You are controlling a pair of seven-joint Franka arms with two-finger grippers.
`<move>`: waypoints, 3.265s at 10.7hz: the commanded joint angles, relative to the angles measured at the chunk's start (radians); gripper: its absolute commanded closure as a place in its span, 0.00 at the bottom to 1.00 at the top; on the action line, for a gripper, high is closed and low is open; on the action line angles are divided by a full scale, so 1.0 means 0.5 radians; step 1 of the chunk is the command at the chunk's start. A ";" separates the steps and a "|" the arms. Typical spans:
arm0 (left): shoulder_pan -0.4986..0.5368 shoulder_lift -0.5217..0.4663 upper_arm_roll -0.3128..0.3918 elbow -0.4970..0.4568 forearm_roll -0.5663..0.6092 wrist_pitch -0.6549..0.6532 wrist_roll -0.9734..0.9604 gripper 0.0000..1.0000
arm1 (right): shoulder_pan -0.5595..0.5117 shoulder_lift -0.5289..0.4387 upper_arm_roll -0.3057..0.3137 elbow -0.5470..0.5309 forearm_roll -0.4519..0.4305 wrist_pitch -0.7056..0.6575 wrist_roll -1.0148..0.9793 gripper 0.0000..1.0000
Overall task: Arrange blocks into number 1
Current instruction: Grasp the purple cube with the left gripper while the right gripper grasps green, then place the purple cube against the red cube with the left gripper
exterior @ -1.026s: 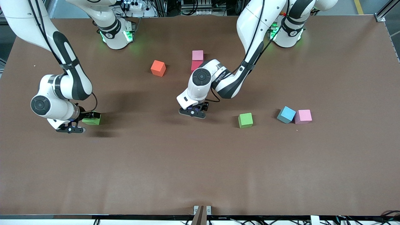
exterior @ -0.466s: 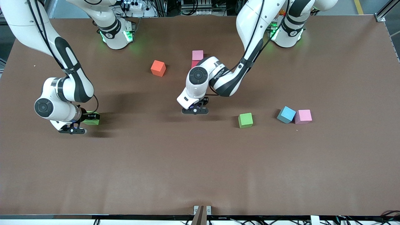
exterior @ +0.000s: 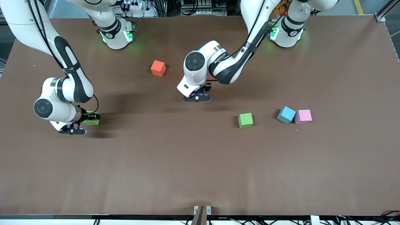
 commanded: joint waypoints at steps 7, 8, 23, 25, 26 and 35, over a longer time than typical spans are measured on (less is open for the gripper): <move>-0.010 -0.134 -0.125 -0.527 0.099 0.583 -0.004 1.00 | 0.072 -0.328 0.210 -0.005 0.163 -0.230 0.014 1.00; -0.010 -0.156 -0.129 -0.567 0.099 0.602 -0.016 1.00 | 0.090 -0.374 0.250 -0.005 0.187 -0.251 0.035 1.00; -0.001 -0.223 -0.264 -0.902 0.099 1.004 -0.126 1.00 | 0.643 -0.475 0.275 0.096 0.298 -0.337 0.634 1.00; -0.001 -0.226 -0.267 -0.918 0.099 1.004 -0.123 1.00 | 0.643 -0.475 0.275 0.096 0.298 -0.334 0.634 1.00; 0.002 -0.226 -0.267 -0.918 0.102 1.004 -0.123 1.00 | 0.643 -0.475 0.275 0.096 0.298 -0.331 0.634 1.00; 0.277 -0.636 -0.264 -0.878 0.096 0.680 -0.133 0.00 | 0.927 -0.396 0.275 0.120 0.295 -0.111 1.096 1.00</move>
